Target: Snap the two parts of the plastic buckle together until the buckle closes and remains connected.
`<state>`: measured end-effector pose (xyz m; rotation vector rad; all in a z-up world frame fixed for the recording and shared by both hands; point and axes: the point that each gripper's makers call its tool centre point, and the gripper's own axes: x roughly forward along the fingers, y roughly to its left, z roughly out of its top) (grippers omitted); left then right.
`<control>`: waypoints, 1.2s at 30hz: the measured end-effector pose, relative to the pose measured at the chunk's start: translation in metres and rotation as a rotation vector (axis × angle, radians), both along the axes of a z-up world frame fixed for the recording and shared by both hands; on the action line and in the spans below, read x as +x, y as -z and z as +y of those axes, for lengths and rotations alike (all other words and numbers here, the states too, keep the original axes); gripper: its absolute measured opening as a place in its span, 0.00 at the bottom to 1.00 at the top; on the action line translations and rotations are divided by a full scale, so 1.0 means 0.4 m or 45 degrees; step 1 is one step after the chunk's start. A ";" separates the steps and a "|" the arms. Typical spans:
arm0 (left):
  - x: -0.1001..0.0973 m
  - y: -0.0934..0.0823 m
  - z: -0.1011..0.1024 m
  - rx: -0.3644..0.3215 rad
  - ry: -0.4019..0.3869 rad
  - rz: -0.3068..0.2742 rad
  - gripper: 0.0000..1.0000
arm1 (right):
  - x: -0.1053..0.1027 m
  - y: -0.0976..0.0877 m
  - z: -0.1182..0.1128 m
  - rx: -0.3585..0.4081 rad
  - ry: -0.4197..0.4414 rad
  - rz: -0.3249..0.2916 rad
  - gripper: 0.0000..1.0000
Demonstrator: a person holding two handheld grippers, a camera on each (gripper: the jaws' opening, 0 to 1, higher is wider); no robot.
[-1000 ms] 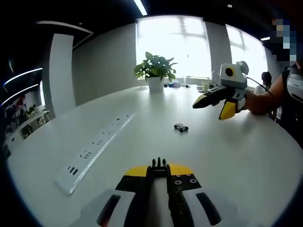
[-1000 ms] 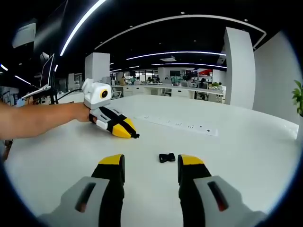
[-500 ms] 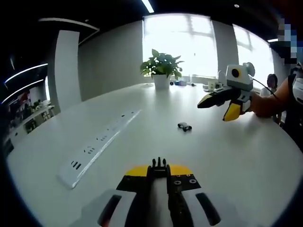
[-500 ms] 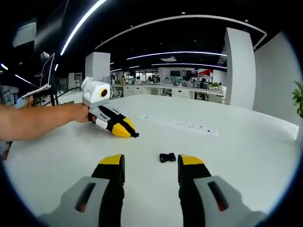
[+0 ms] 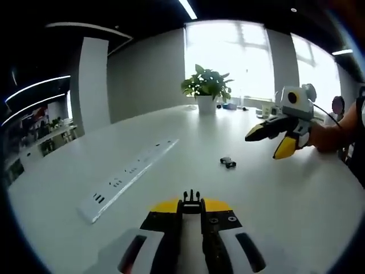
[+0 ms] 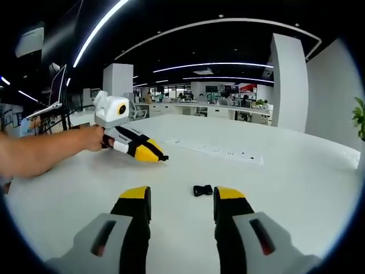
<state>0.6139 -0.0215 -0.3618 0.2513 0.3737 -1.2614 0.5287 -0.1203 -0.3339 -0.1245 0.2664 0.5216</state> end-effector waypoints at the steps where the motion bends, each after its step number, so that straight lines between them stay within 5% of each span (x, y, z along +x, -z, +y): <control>1: 0.000 -0.003 0.001 0.004 -0.010 0.001 0.10 | 0.000 0.000 -0.001 -0.001 0.003 -0.001 0.44; 11: -0.014 -0.024 0.001 0.012 -0.067 -0.015 0.10 | 0.004 0.000 -0.006 0.004 0.027 0.000 0.43; 17: -0.016 -0.032 0.010 -0.009 -0.075 -0.016 0.10 | 0.011 0.005 -0.008 0.002 0.043 0.004 0.33; 21: -0.015 -0.048 0.011 -0.059 -0.093 0.007 0.10 | 0.021 0.013 0.004 0.010 0.057 0.042 0.39; 28: -0.016 -0.048 0.011 -0.087 -0.086 0.020 0.10 | 0.014 0.038 0.004 -0.010 0.071 0.117 0.26; 36: -0.018 -0.056 0.009 -0.119 -0.074 0.030 0.10 | 0.038 0.050 0.026 0.028 0.120 0.183 0.32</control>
